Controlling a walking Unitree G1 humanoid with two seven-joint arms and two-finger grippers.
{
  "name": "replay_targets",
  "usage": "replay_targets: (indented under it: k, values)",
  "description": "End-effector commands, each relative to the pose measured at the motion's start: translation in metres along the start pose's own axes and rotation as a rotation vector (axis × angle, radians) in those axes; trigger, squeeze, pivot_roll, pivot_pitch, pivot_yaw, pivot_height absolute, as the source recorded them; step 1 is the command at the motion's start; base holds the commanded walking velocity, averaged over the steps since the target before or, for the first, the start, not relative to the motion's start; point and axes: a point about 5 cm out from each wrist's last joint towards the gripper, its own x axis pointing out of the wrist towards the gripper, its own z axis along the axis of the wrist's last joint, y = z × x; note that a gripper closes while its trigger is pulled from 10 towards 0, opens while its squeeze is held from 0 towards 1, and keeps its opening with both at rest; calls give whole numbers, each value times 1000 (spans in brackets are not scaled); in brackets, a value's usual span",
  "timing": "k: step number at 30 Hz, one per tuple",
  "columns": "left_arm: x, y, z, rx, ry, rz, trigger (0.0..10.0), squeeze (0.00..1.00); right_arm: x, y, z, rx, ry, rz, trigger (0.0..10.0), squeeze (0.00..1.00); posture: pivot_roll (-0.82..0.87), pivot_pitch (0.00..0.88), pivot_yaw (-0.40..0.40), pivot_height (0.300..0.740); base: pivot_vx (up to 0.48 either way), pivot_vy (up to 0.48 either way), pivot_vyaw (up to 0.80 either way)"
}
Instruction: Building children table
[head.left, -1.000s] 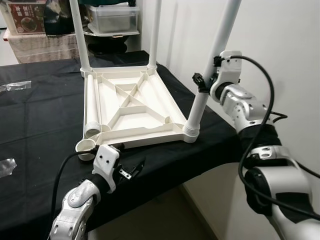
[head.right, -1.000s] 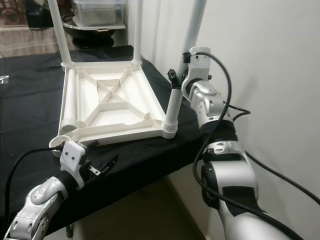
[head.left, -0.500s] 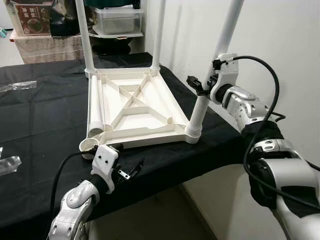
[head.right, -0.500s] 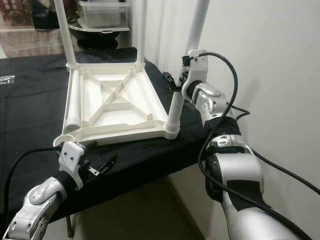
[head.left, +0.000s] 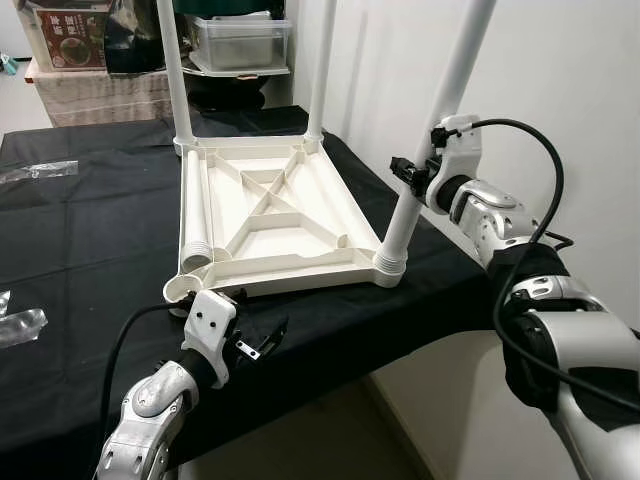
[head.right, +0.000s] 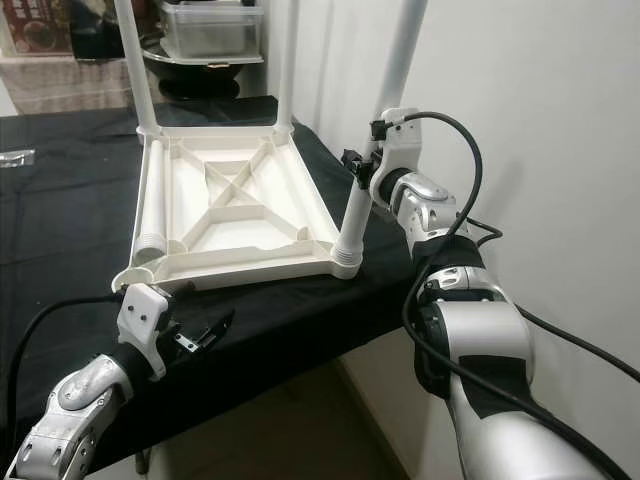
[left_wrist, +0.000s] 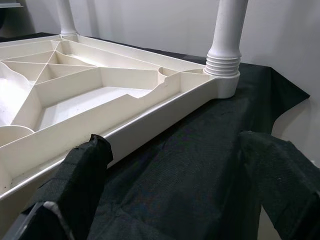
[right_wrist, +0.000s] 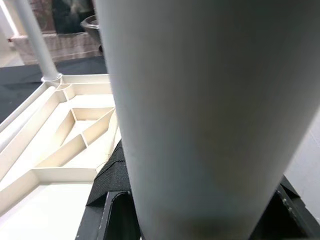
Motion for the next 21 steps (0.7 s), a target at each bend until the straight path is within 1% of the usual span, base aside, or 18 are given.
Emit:
replay_targets:
  k: [1, 2, 4, 5, 6, 7, 8, 9, 10, 12, 13, 14, 15, 16, 17, 18, 19, 21]
  values:
    - [-1, -1, -2, -2, 12, -13, 10000, 0, 0, -2, -4, 25, 14, -17, 0, 0, 63, 0, -114, 740, 0, 0, 0]
    - [-1, -1, -2, -3, 13, -13, 10000, 0, 1, -1, -14, 13, 56, -69, 0, 0, 60, 0, -113, 740, 0, 0, 0]
    - [-1, -2, -2, -4, 13, -14, 10000, 0, 1, 0, -22, 3, 86, -107, 0, 0, 60, 0, -113, 740, 0, 0, 0]
    - [0, -2, -2, -6, 14, -13, 10000, 0, -2, -6, -41, -2, 157, -276, 0, 0, 55, 0, -111, 740, 0, 0, 0]
    - [0, -2, -3, -7, 14, -13, 10000, 0, -4, -8, -54, 26, 190, -381, 0, 0, 54, 0, -114, 740, 0, 0, 0]
    - [0, -2, -3, -7, 14, -13, 10000, 0, -4, -8, -54, 26, 190, -381, 0, 0, 54, 0, -114, 740, 0, 0, 0]
    - [0, -2, -3, -7, 15, -12, 10000, 0, -7, -9, -62, 45, 213, -450, 0, 0, 54, 0, -114, 740, 0, 0, 0]
    - [0, -2, -3, -7, 15, -12, 10000, 0, -7, -9, -62, 45, 213, -450, 0, 0, 54, 0, -114, 740, 0, 0, 0]
    - [0, -2, -3, -7, 15, -11, 10000, 0, -8, -8, -70, 68, 236, -511, 0, 0, 53, 0, -115, 740, 0, 0, 0]
    - [1, -3, -3, -7, 15, -9, 10000, 0, -7, 3, -82, 97, 278, -563, 0, 0, 55, 0, -116, 740, 0, 0, 0]
    - [1, -3, -3, -7, 15, -9, 10000, 0, -7, 3, -82, 97, 278, -563, 0, 0, 55, 0, -116, 740, 0, 0, 0]
    - [1, -3, -3, -7, 15, -8, 10000, 0, -6, 12, -87, 105, 303, -580, 0, 0, 55, 0, -116, 740, 0, 0, 0]
    - [1, -3, -3, -7, 15, -8, 10000, 0, -6, 12, -87, 105, 303, -580, 0, 0, 55, 0, -116, 740, 0, 0, 0]
    - [2, -3, -4, -8, 16, -8, 10000, 0, -4, 23, -91, 104, 321, -608, 0, 0, 50, 0, -122, 740, 0, 0, 0]
    - [2, -3, -4, -8, 16, -8, 10000, 0, -4, 23, -91, 104, 321, -608, 0, 0, 50, 0, -122, 740, 0, 0, 0]
    - [2, -3, -4, -9, 17, -8, 10000, 0, -3, 32, -93, 107, 333, -640, 0, 0, 50, 0, -123, 740, 0, 0, 0]
    - [2, -3, -4, -9, 17, -8, 10000, 0, -3, 32, -93, 107, 333, -640, 0, 0, 50, 0, -123, 740, 0, 0, 0]
    - [3, -4, -5, -12, 17, -4, 10000, 0, 0, 47, -92, 130, 331, -684, 0, 0, 52, 0, -130, 740, 0, 0, 0]
